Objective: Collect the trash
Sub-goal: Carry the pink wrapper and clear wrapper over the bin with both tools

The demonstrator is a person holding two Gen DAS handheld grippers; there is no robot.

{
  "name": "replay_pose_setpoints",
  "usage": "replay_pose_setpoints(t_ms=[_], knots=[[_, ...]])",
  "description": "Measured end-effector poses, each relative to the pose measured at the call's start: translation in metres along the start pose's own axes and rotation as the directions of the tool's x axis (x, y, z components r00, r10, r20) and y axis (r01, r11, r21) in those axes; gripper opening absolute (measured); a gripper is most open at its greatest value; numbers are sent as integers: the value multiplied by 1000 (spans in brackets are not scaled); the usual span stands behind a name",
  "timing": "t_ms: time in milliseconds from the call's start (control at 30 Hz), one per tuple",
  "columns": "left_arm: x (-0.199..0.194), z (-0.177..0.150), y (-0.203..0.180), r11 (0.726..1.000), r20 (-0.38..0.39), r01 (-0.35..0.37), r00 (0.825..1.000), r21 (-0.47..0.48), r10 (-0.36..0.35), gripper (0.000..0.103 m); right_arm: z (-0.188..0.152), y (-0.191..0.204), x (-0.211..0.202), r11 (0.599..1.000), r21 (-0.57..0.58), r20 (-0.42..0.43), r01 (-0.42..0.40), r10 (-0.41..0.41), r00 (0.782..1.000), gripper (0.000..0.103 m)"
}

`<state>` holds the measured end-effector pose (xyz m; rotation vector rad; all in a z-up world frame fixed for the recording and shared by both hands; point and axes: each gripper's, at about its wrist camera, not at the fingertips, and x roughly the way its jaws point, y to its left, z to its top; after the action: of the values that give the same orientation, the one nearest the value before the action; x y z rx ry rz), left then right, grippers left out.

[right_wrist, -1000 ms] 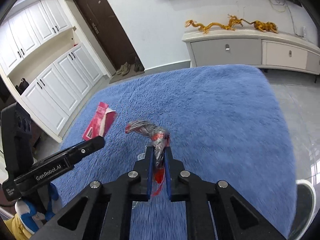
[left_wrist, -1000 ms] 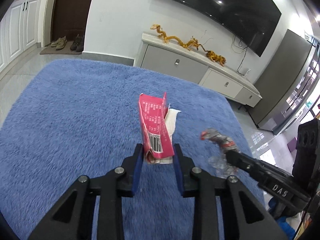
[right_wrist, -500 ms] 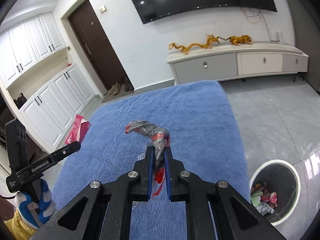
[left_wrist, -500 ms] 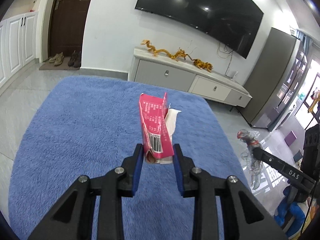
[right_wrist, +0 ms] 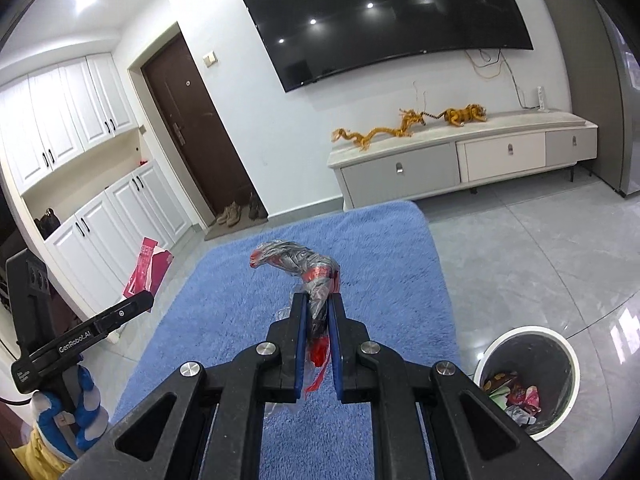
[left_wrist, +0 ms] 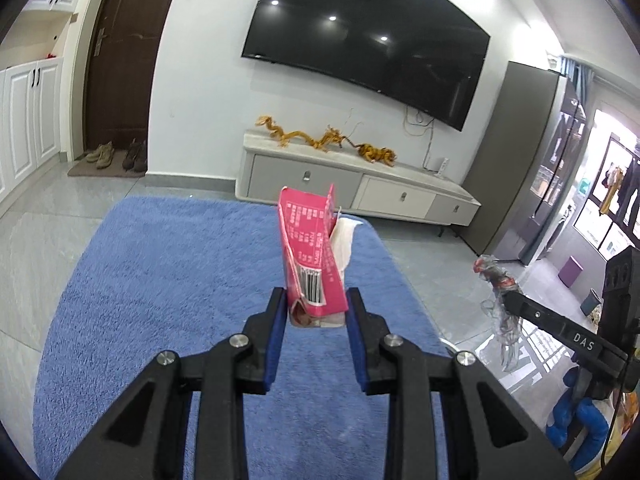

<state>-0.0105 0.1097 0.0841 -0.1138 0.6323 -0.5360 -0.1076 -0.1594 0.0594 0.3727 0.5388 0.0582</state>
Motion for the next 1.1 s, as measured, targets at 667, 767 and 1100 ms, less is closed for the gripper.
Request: replay_pose_setpoints(t_ms=[667, 767, 1100], knots=[[51, -1, -129, 973, -106, 143, 986, 179, -125, 28, -22, -125, -46, 961, 245, 64, 128, -148, 987, 10], [73, -6, -154, 963, -148, 170, 979, 209, -140, 28, -31, -151, -41, 945, 290, 49, 149, -170, 984, 10], [171, -43, -239, 919, -333, 257, 931, 299, -152, 28, -63, -241, -18, 876, 430, -45, 220, -223, 974, 10]])
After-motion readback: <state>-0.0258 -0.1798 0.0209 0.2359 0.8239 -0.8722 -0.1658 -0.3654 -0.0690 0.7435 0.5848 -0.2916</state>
